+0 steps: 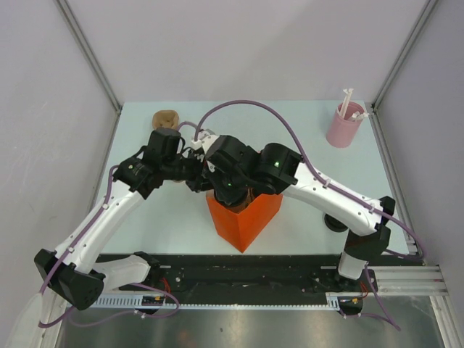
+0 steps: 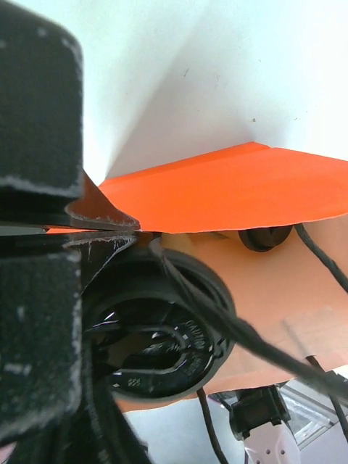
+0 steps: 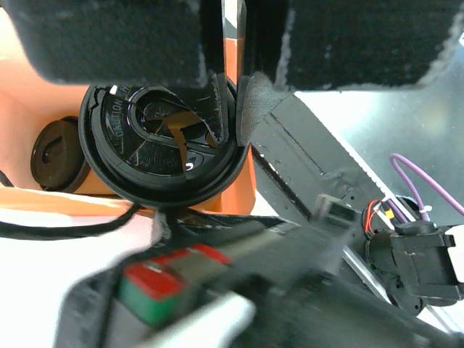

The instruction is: Pack the takeout coffee

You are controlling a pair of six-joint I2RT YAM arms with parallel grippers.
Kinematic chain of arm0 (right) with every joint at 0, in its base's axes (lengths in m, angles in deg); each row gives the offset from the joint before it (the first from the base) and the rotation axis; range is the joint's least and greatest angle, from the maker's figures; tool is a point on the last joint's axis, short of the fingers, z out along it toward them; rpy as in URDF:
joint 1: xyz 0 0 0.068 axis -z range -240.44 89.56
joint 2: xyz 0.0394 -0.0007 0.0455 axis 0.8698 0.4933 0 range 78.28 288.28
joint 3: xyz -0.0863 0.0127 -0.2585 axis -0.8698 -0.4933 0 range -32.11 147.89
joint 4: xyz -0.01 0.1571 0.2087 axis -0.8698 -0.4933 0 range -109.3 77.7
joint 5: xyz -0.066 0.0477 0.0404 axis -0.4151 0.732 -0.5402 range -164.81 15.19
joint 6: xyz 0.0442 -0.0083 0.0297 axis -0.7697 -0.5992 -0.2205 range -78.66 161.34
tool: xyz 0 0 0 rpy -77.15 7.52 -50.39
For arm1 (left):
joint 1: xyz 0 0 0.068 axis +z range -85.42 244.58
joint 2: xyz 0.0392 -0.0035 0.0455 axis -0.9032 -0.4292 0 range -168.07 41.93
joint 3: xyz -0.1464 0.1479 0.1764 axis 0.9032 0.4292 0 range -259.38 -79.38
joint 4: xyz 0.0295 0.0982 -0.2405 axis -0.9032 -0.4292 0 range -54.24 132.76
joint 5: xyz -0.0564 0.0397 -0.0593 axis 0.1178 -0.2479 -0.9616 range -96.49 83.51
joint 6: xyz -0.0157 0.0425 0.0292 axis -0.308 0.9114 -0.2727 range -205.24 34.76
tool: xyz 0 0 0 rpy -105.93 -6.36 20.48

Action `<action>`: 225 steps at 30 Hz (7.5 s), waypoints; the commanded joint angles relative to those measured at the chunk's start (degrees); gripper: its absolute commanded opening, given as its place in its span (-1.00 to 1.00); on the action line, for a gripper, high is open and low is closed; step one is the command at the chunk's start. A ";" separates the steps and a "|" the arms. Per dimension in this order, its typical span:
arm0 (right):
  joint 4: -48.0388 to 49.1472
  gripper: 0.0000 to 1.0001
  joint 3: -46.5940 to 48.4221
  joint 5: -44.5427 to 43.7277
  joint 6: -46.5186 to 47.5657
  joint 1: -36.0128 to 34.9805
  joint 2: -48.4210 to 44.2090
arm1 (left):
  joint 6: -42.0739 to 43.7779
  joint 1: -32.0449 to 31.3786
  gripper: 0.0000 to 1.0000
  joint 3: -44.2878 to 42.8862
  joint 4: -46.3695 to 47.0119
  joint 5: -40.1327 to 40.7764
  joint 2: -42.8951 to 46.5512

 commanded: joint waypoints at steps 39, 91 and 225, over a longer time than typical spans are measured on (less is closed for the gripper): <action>7.69 -1.00 -24.81 4.40 4.32 4.53 -11.09 | 1.20 -0.72 -0.99 -2.38 0.90 7.39 2.04; 4.96 -1.00 -35.27 7.30 6.26 4.18 -5.65 | 3.31 -0.37 -0.99 -5.72 0.55 7.58 2.56; 39.06 0.49 -30.08 7.65 6.08 9.90 -29.11 | 8.32 -3.00 -0.99 -0.88 4.15 7.38 0.45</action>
